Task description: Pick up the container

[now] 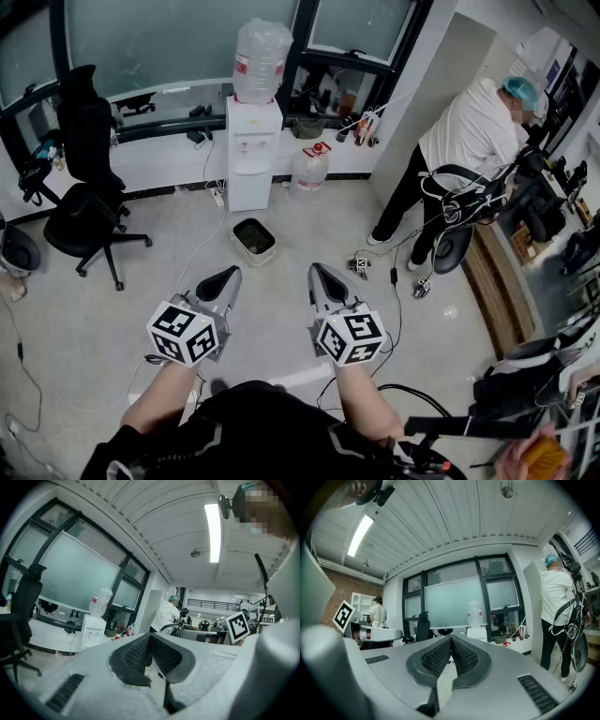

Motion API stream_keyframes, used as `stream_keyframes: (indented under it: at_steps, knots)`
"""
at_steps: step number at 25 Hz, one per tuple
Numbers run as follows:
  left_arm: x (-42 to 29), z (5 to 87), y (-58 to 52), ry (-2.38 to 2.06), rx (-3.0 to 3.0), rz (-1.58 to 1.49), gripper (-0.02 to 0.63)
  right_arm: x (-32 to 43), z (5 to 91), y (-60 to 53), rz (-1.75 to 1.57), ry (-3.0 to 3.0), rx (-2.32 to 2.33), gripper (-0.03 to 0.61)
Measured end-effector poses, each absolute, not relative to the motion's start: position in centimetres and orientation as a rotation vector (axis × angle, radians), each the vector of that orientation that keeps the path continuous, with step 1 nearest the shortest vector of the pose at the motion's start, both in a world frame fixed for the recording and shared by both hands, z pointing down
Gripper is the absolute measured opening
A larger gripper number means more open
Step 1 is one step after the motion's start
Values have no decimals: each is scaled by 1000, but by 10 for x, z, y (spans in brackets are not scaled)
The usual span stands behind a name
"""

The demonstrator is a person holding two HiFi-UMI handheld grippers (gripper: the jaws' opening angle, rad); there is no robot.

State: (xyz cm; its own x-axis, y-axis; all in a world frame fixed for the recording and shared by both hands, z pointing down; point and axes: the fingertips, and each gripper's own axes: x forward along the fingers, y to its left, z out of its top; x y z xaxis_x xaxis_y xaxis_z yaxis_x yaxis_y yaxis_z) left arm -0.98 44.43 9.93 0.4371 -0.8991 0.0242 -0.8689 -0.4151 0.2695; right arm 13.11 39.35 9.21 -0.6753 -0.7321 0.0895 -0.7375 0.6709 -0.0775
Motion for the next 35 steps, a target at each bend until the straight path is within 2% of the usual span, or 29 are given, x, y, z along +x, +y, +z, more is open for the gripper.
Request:
stream_keyframes:
  at_steps: [21, 35]
  knots:
    - [-20, 99, 447, -1539, 2448, -173, 9, 121, 85, 395, 132, -2827, 1276, 8]
    - [-73, 104, 451, -1493, 2489, -164, 8, 71, 86, 403, 109, -2809, 1316, 8]
